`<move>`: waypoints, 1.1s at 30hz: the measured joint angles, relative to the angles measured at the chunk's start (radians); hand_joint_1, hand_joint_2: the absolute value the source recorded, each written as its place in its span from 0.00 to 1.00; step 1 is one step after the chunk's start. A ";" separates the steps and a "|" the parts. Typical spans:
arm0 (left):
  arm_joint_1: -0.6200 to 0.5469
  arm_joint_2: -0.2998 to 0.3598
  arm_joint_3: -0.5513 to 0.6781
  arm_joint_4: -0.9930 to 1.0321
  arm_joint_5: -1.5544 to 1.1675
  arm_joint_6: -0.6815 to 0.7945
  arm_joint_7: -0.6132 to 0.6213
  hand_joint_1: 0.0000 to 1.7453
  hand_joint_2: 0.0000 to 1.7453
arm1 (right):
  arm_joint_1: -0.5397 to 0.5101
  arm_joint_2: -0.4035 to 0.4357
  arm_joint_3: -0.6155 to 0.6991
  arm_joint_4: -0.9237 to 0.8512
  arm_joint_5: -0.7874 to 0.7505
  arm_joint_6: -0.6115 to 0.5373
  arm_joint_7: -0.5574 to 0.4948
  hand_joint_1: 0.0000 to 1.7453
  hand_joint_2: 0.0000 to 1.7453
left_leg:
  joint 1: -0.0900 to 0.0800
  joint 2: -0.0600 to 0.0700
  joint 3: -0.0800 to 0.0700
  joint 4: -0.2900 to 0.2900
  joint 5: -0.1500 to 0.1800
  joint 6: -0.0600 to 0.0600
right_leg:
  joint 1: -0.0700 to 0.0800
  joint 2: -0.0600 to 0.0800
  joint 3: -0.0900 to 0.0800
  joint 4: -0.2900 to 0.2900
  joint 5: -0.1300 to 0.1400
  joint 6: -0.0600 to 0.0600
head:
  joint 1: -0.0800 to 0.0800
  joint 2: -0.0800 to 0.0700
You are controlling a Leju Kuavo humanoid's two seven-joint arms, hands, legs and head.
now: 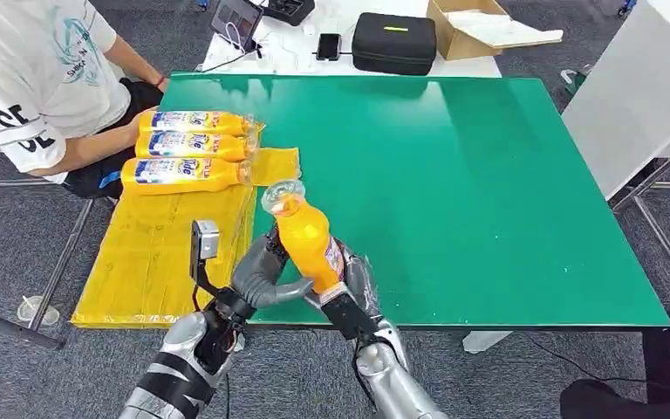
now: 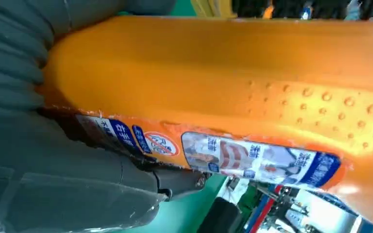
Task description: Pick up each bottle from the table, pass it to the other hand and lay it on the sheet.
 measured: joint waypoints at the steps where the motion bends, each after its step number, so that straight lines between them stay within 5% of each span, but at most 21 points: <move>1: -0.006 0.000 -0.003 0.015 0.011 -0.006 0.003 0.00 1.00 | -0.004 0.004 0.009 0.012 0.010 -0.009 0.001 0.94 1.00 | 0.000 0.000 0.000 0.000 0.000 0.000 | 0.000 0.000 0.000 0.000 0.000 0.000 | 0.000 0.000; 19: -0.027 0.029 -0.002 0.129 0.208 -0.096 0.070 0.00 1.00 | -0.070 0.019 0.086 0.196 0.062 -0.032 0.035 1.00 1.00 | 0.000 0.001 0.000 0.000 0.000 0.000 | 0.000 0.000 -0.001 0.000 0.000 0.000 | 0.000 0.000; 20: -0.027 0.030 -0.002 0.130 0.208 -0.095 0.070 0.25 1.00 | -0.072 0.019 0.089 0.203 0.064 -0.032 0.039 1.00 1.00 | 0.000 0.001 0.000 0.000 0.000 0.000 | 0.000 0.000 -0.001 0.000 0.000 0.000 | 0.000 0.000; 21: -0.026 0.032 -0.002 0.131 0.208 -0.095 0.070 0.88 1.00 | -0.074 0.021 0.094 0.209 0.068 -0.032 0.043 1.00 1.00 | 0.000 0.001 0.000 0.000 0.000 0.000 | 0.000 0.000 -0.001 0.000 0.000 0.000 | 0.000 0.000; 22: -0.026 0.033 -0.002 0.133 0.206 -0.092 0.069 0.97 1.00 | -0.077 0.022 0.096 0.214 0.071 -0.032 0.047 1.00 1.00 | 0.000 0.001 0.000 0.000 0.000 0.000 | 0.000 0.000 -0.001 0.000 0.000 0.000 | 0.000 0.000; 33: -0.010 0.027 -0.001 0.116 0.156 0.011 0.032 1.00 1.00 | -0.090 0.036 0.103 0.245 0.066 -0.032 0.069 1.00 1.00 | 0.000 0.001 0.000 0.000 0.000 0.000 | 0.000 0.000 -0.001 0.000 0.000 0.000 | 0.000 0.000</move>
